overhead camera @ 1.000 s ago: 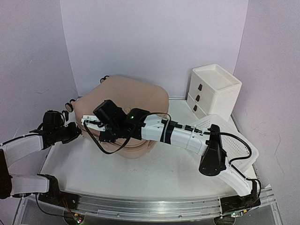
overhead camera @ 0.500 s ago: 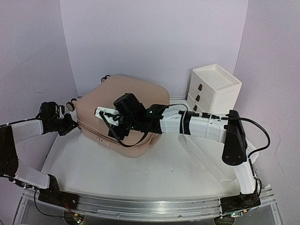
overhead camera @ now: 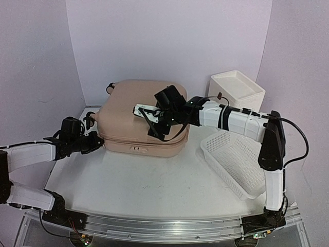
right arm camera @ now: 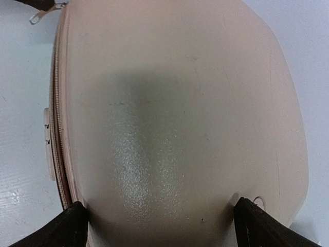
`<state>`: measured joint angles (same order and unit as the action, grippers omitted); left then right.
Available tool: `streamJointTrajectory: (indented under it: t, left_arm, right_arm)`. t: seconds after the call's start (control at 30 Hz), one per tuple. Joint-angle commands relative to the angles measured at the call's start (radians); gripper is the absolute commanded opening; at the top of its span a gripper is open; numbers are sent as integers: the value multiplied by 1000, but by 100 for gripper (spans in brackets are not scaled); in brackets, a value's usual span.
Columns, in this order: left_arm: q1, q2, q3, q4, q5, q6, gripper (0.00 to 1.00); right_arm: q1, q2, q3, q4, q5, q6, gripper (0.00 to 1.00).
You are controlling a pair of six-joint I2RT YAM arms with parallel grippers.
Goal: Open, take out, and arrange the luggage
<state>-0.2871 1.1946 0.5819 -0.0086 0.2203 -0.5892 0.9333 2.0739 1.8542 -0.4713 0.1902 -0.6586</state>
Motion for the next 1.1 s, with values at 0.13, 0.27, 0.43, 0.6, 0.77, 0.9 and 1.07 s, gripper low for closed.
streamJointTrajectory:
  t: [0.13,0.27,0.43,0.6,0.77,0.9,1.07]
  left_arm:
    - [-109,-133,-84,5,-93,-43,0]
    - [-107,-154,-98,103,-33,27,0]
    - [-111,-120,-128,249,47,73,0]
    - [-102,-161,-121,203,51,53,8]
    - [-47,-289,26,-75,104,130,60]
    - [78,-289,210,-310,96,181,77]
    - [197,-89,440,-443,172,266,98]
  right_arm:
    - [-82,-51,-16,-293,-22,225,98]
    - [-10,-132,-40,-172,-257,518,98]
    - [40,-32,93,-81,-203,802,98]
    - [37,38,190,-95,-110,860,98]
    - [32,4,134,-103,-155,888,98]
    - [29,-44,56,-117,-182,912,98]
    - [-20,-114,-55,-119,-244,998,98]
